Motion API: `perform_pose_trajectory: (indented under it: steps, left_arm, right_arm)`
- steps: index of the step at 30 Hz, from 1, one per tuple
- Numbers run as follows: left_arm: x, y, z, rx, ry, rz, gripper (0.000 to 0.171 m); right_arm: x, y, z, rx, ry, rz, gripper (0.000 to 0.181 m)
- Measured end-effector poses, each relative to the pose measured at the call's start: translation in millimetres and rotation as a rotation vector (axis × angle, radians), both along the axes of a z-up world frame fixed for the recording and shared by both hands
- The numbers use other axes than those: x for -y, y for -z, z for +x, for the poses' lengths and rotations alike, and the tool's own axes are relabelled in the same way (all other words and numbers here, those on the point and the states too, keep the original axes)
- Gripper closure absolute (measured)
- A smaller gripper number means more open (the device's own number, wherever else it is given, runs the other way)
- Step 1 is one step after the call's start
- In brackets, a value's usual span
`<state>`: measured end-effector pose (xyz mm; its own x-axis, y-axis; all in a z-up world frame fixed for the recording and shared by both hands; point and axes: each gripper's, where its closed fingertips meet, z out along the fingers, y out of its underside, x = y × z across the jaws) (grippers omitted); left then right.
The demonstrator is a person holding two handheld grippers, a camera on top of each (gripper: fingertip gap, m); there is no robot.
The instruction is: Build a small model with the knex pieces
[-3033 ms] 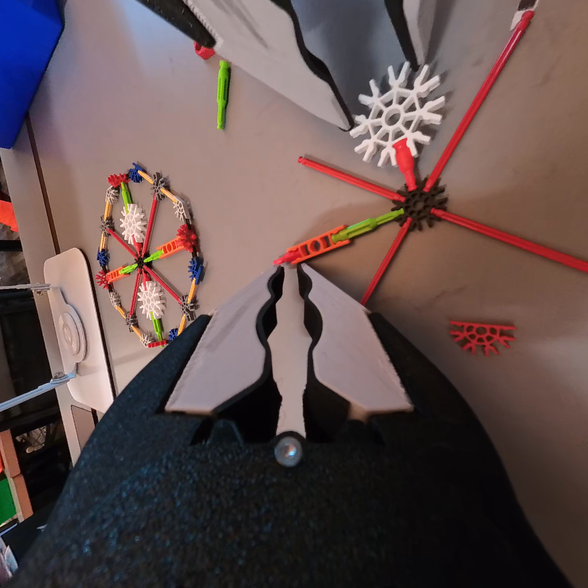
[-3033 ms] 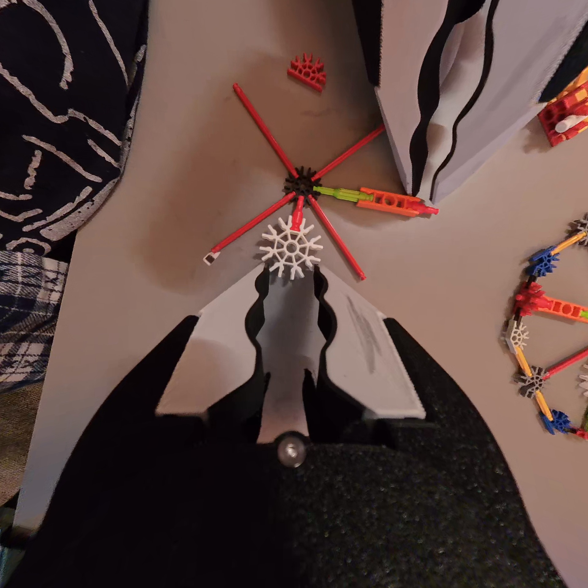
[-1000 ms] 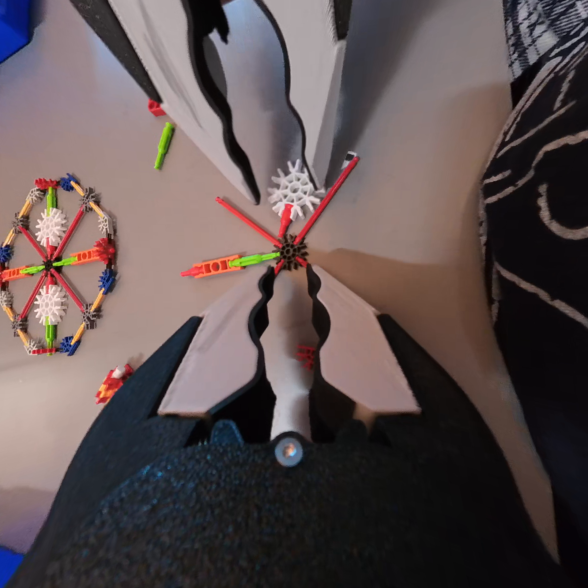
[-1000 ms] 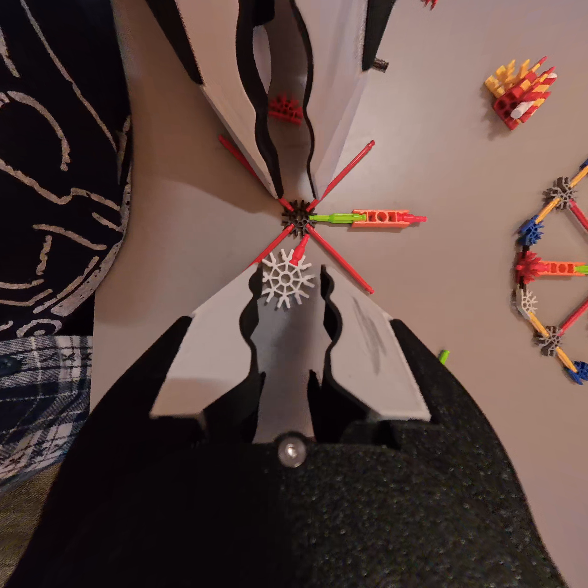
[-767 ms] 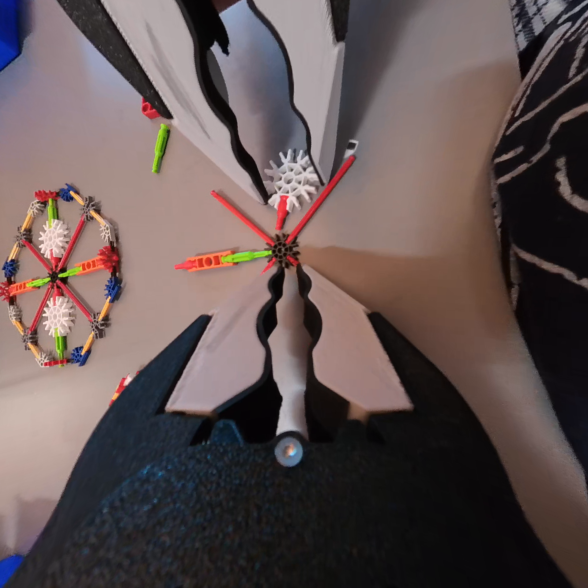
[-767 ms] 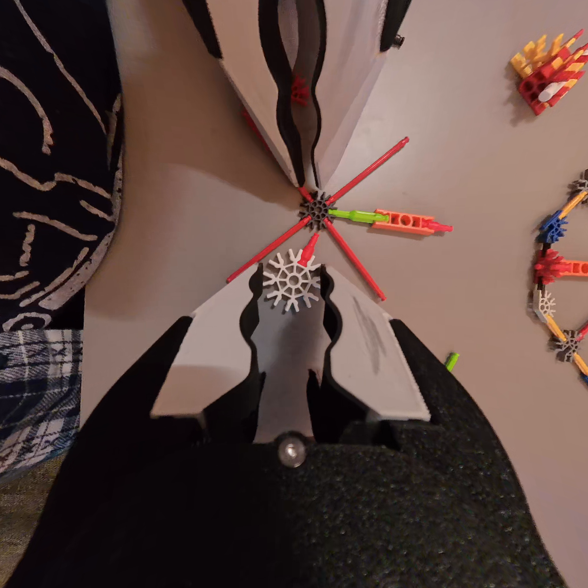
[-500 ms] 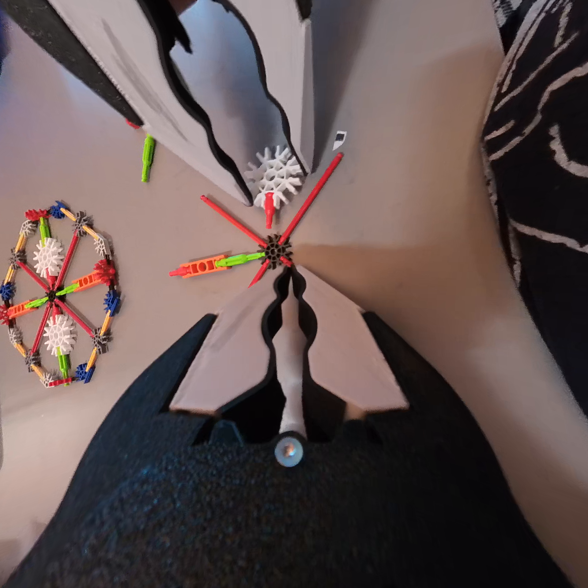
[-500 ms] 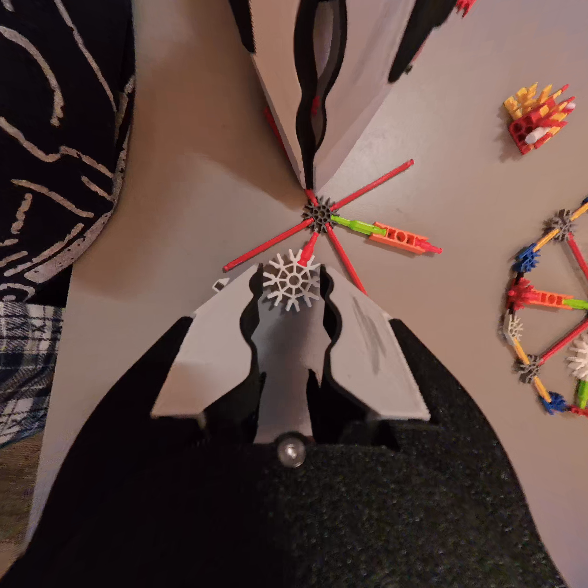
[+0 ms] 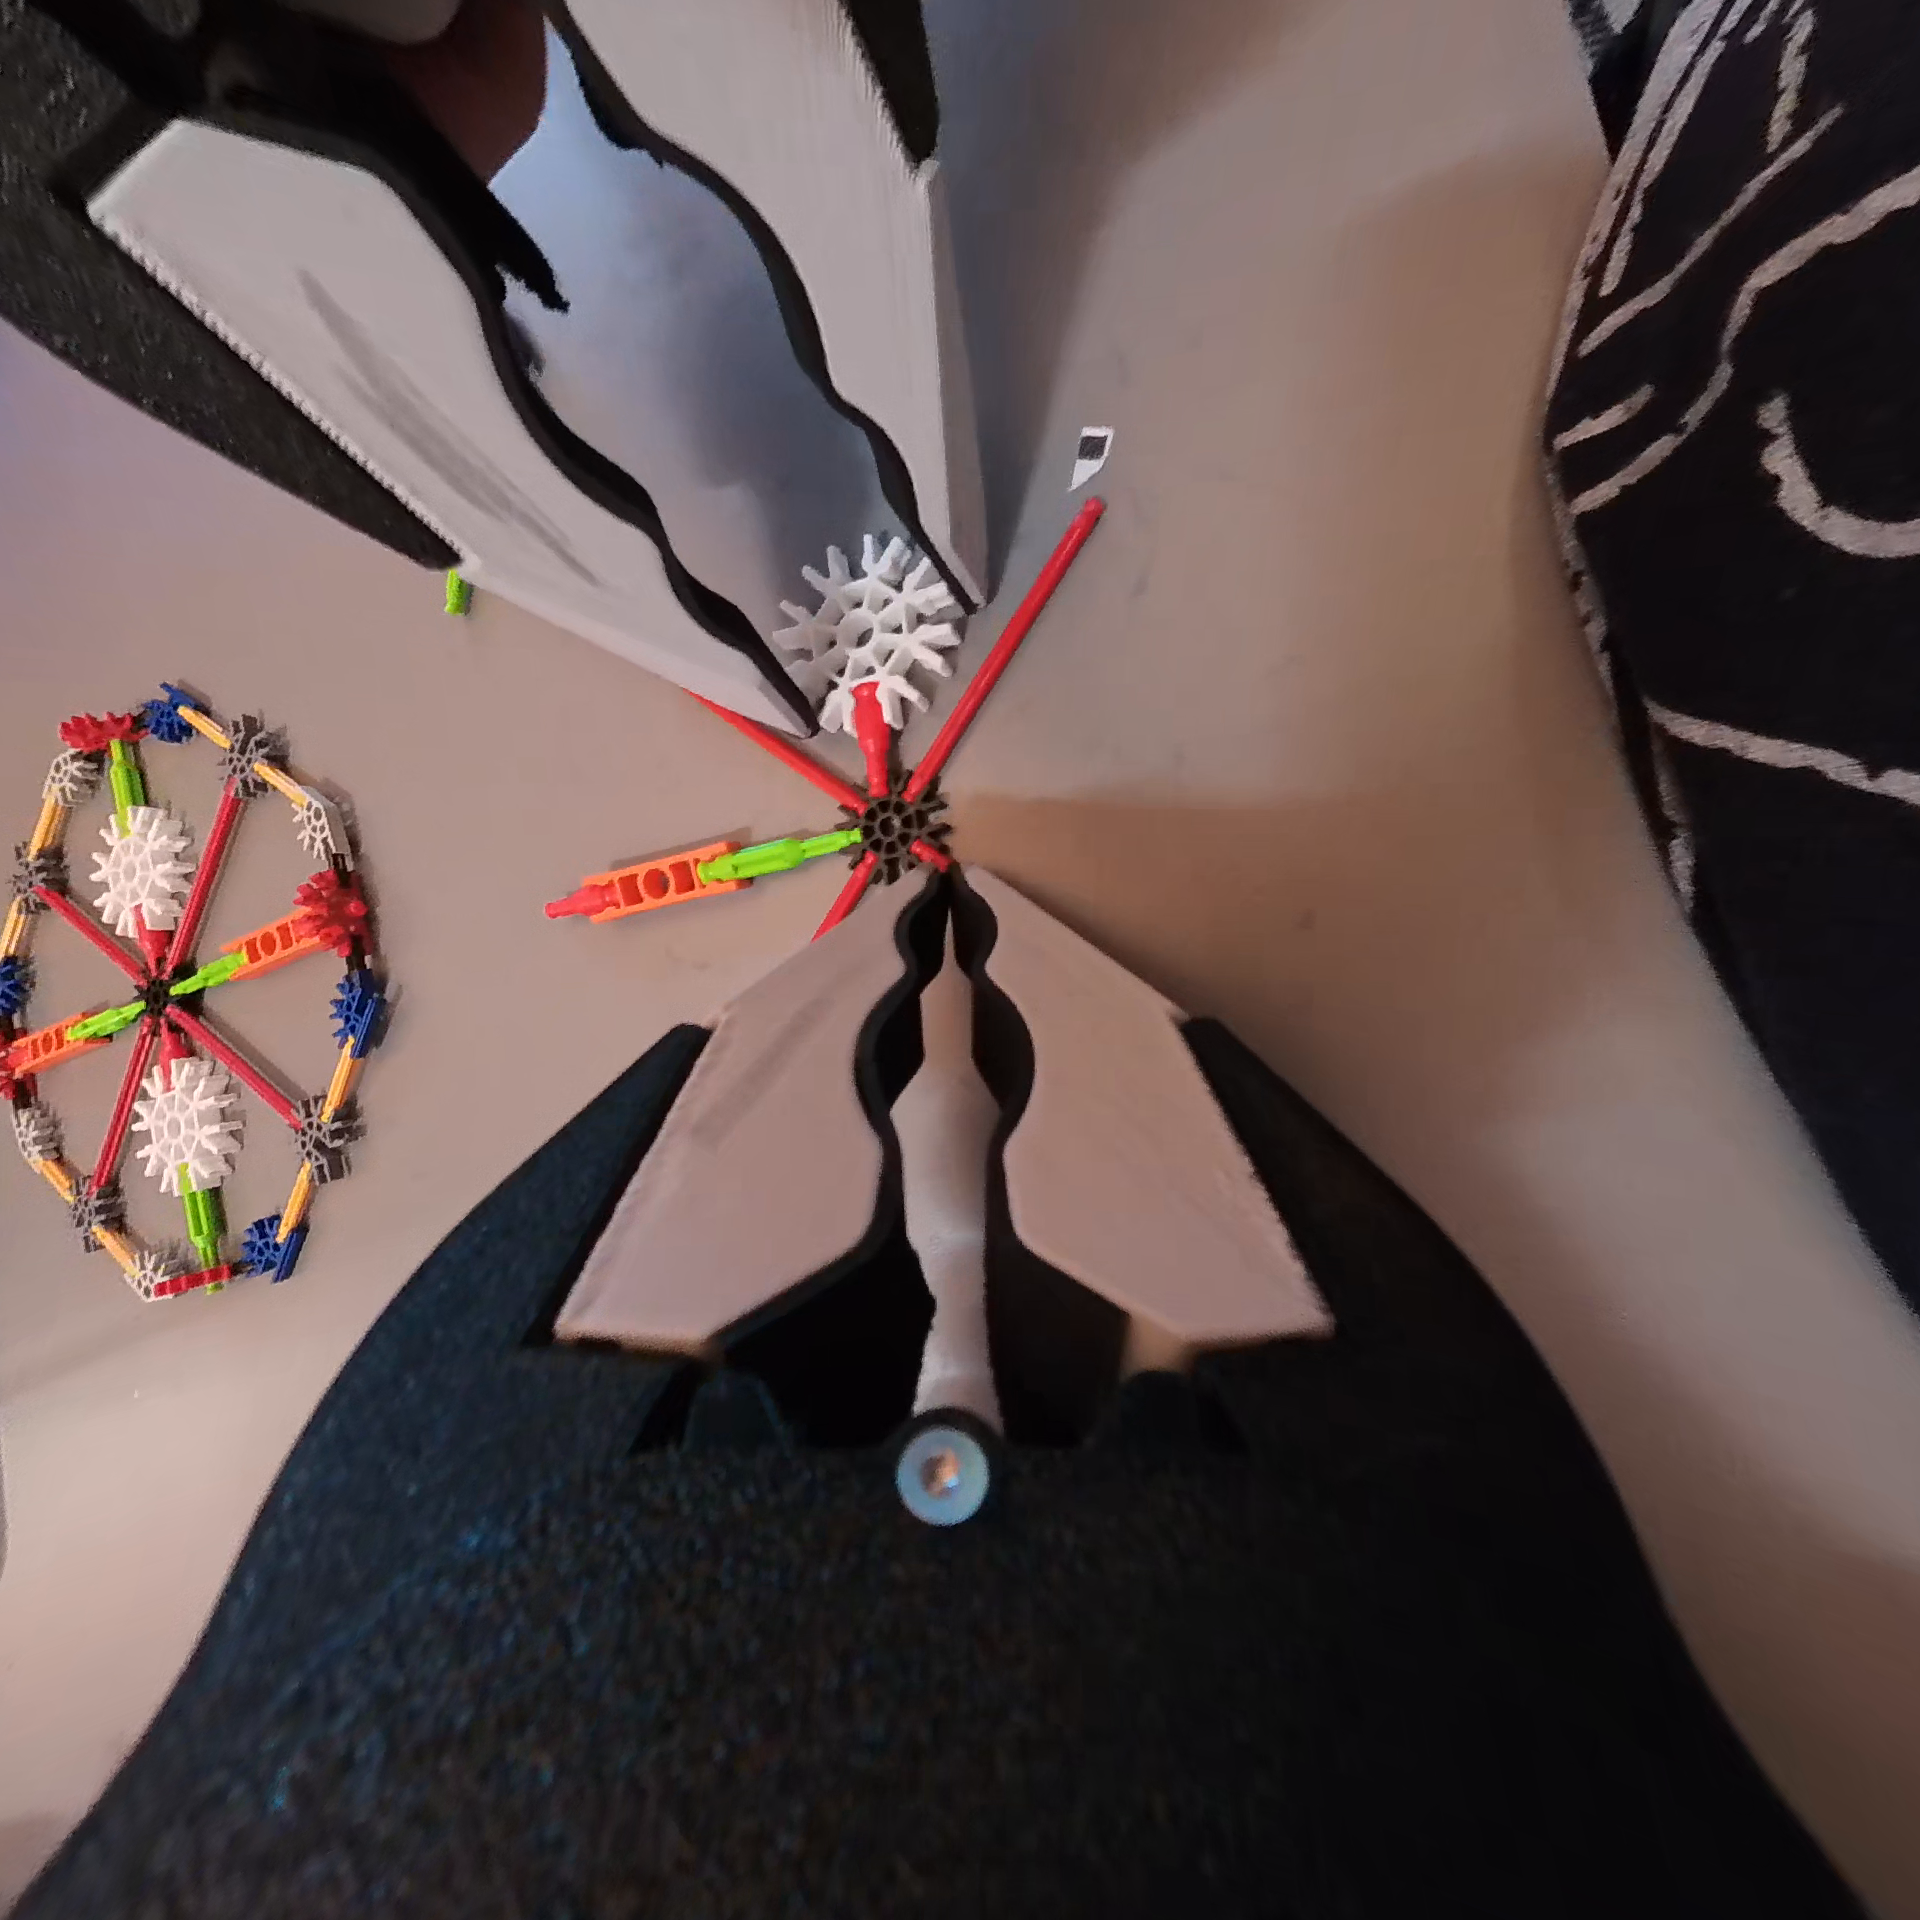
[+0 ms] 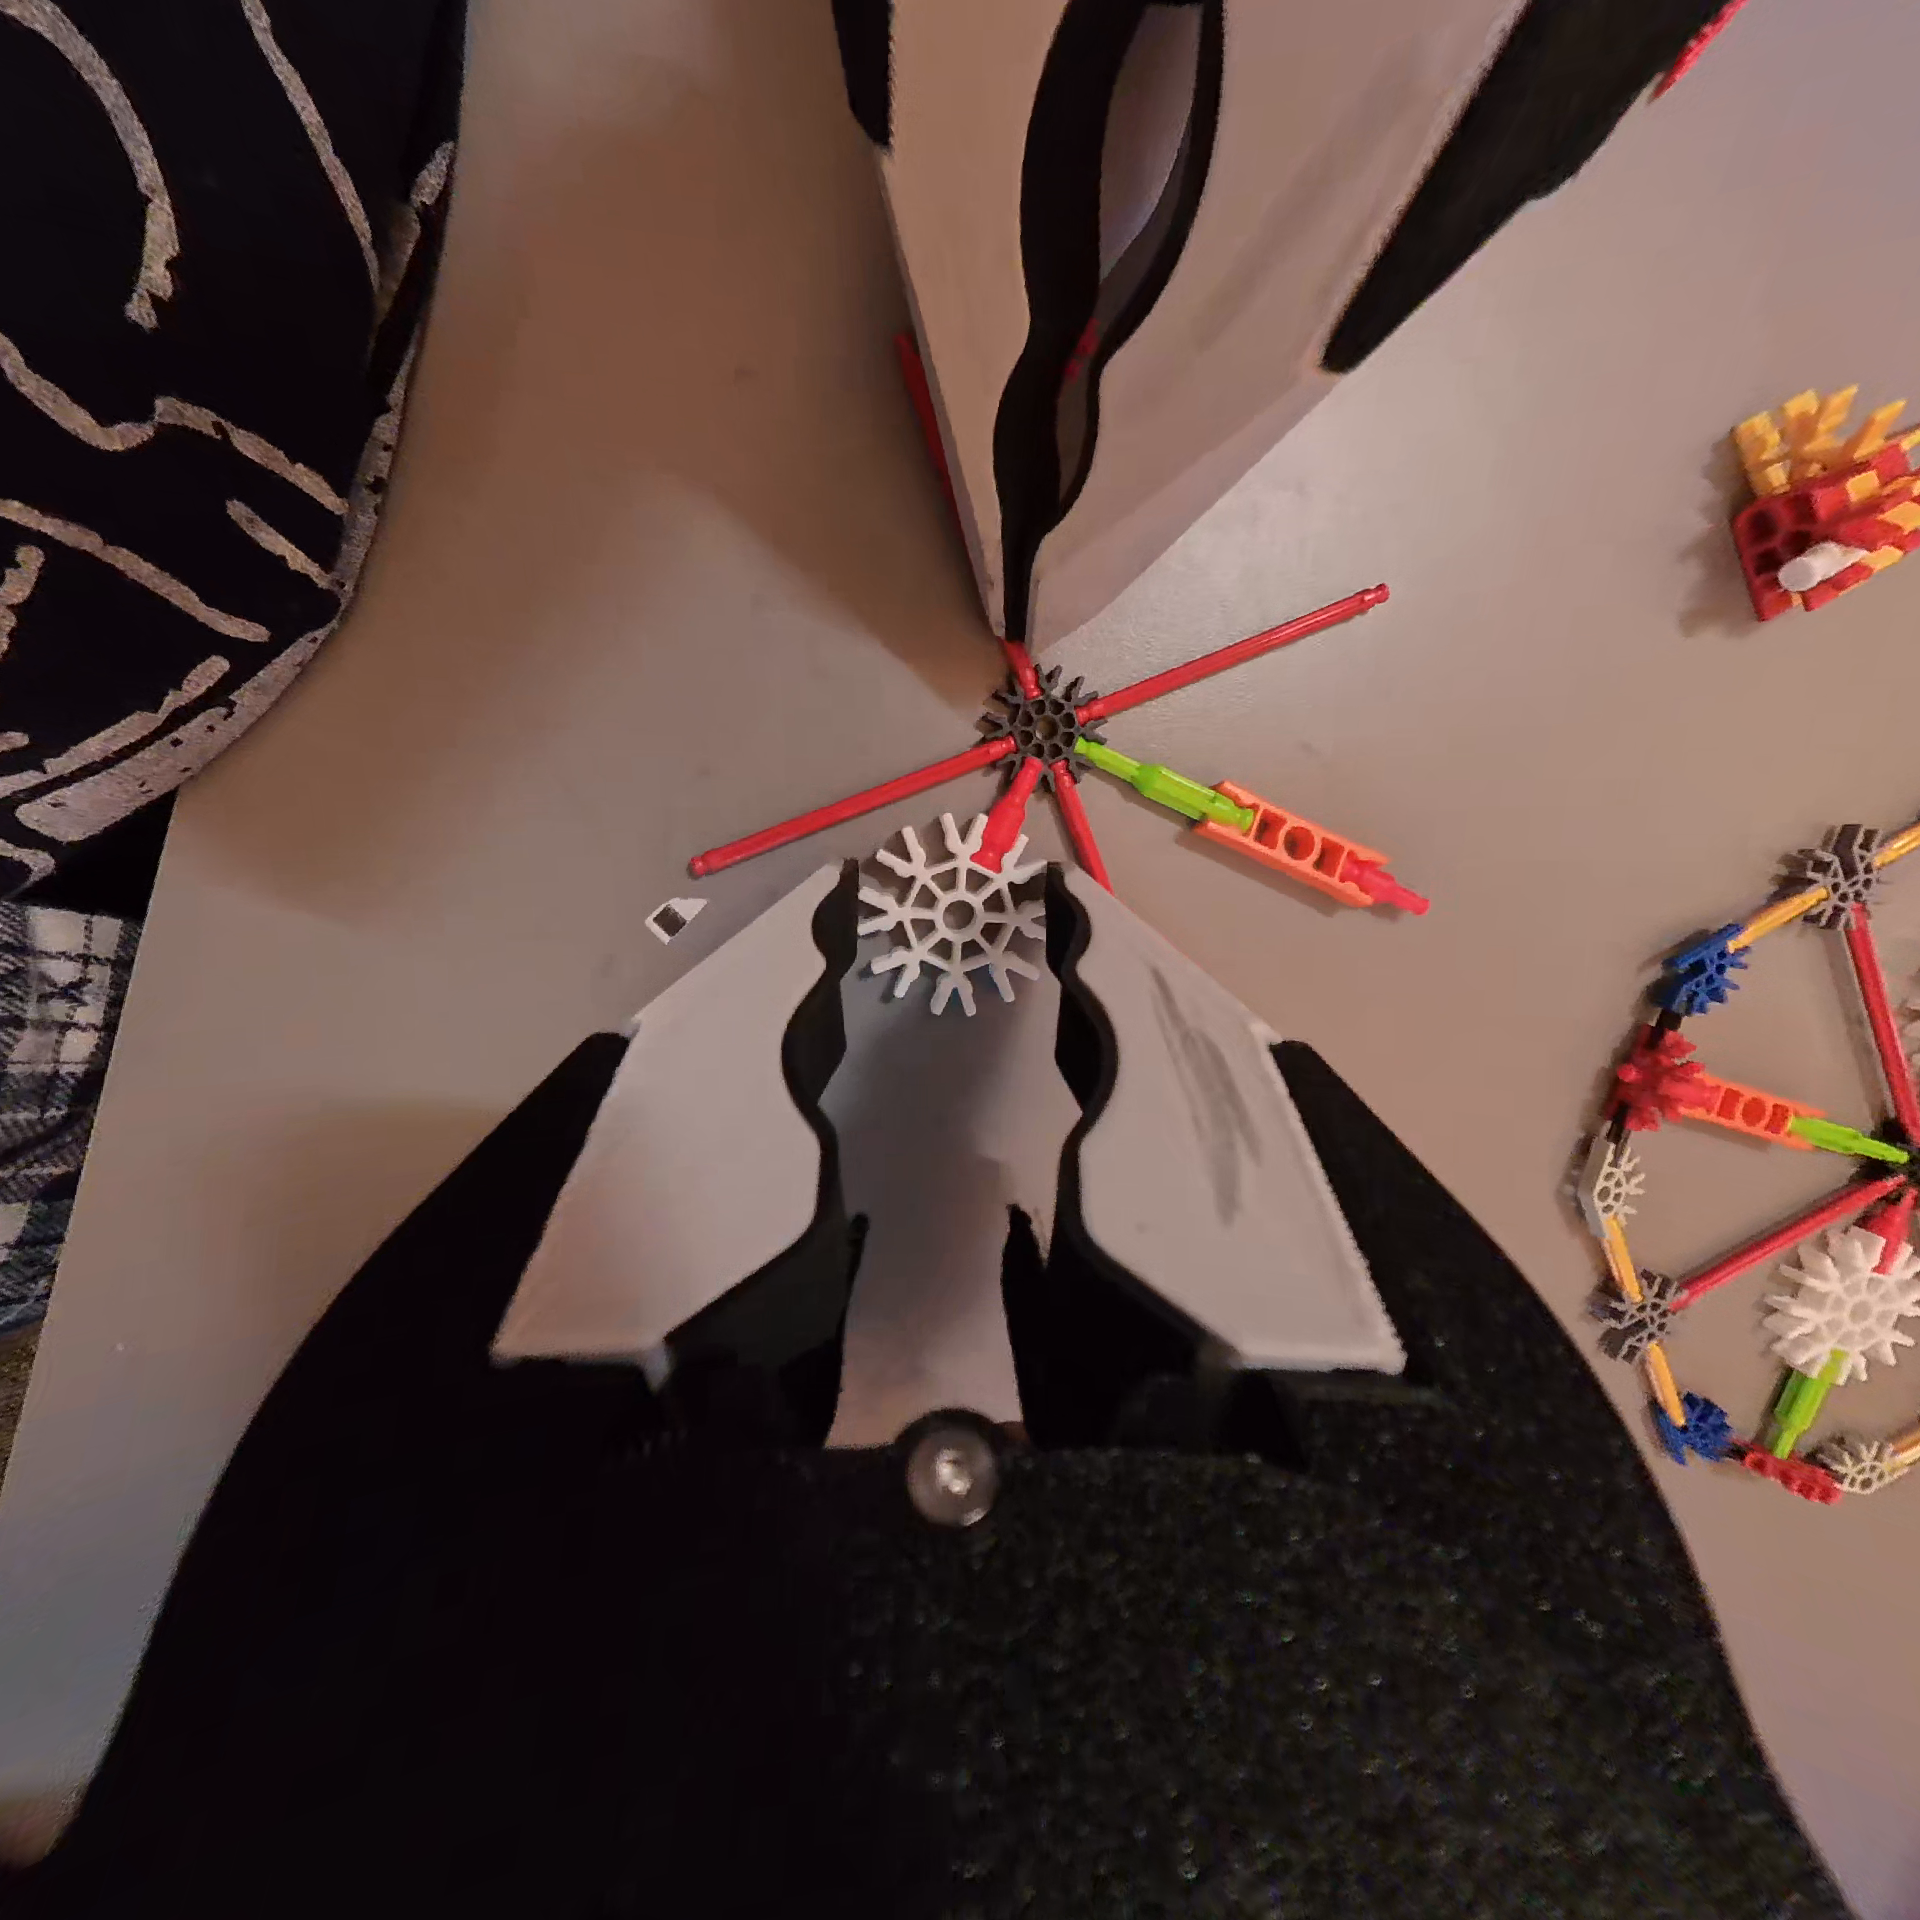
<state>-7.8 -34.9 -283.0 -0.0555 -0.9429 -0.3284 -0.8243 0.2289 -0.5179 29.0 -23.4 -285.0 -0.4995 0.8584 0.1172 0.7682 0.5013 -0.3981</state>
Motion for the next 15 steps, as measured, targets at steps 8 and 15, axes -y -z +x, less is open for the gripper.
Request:
perform_pose_trajectory:
  steps: [8, 15]
  left_arm:
    - [-0.9, -1.0, -0.6, -0.002, 0.001, 0.009, 0.171]
    - [-2.1, -2.0, -1.2, -0.009, 0.004, 0.020, 0.170]
  right_arm:
    - [-5.7, -5.7, -3.8, -0.009, 0.018, 0.023, 0.141]
    - [-0.4, -9.1, -1.9, -0.022, 0.044, 0.042, 0.148]
